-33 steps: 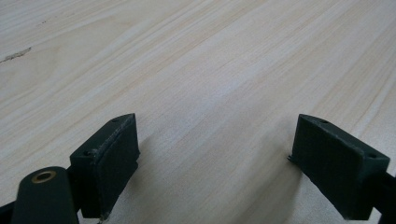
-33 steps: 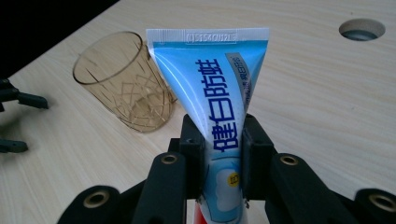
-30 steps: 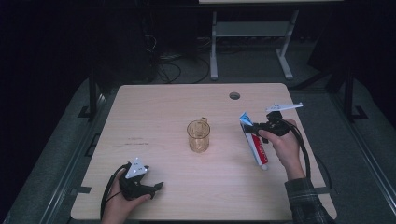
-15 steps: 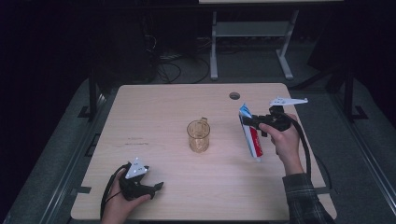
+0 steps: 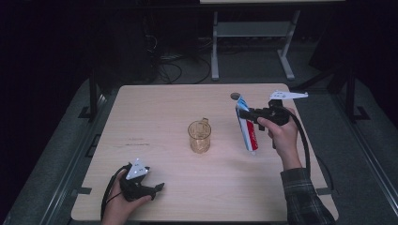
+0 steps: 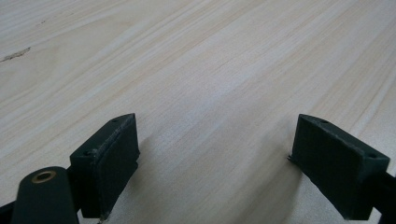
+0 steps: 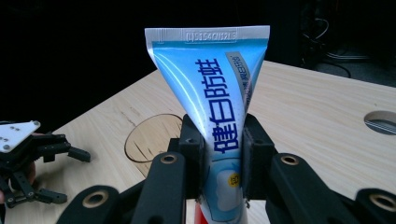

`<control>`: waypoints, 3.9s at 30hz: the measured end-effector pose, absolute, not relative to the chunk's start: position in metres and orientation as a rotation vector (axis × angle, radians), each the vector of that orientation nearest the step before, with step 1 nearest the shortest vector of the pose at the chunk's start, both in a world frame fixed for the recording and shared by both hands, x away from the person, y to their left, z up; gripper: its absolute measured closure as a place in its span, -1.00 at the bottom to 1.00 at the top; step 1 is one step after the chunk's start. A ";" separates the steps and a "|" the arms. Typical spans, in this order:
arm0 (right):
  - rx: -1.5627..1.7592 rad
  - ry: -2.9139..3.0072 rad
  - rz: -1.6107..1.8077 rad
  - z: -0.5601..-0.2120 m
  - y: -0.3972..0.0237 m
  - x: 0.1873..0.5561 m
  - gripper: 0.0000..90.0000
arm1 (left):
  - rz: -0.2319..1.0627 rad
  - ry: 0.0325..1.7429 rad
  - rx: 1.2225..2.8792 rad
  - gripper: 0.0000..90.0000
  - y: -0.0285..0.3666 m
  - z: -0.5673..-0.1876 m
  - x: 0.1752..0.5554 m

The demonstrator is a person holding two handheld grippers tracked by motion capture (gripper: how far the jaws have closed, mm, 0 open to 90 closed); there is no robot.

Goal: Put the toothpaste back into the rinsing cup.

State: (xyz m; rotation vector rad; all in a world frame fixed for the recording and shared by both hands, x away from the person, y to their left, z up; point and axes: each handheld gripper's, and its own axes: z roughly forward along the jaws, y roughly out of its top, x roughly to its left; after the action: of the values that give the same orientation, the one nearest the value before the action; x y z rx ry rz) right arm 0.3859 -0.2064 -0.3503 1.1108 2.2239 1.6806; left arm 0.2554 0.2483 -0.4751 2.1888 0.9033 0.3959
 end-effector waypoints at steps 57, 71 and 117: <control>0.859 2.297 1.712 -0.290 -0.109 0.426 0.64 | 0.388 0.883 2.195 -0.70 0.247 -0.475 0.254; 0.816 2.341 1.693 -0.284 -0.080 0.435 0.64 | 0.381 0.877 2.193 -0.70 0.247 -0.475 0.253; 0.828 2.426 1.692 -0.324 -0.047 0.450 0.64 | 0.379 0.868 2.201 -0.70 0.247 -0.475 0.252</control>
State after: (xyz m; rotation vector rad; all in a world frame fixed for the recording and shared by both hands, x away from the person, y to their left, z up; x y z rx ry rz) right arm 0.4504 -0.0471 -0.3243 0.8278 2.4256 1.6915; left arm 0.2523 0.2465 -0.4751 2.2011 0.8680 0.3786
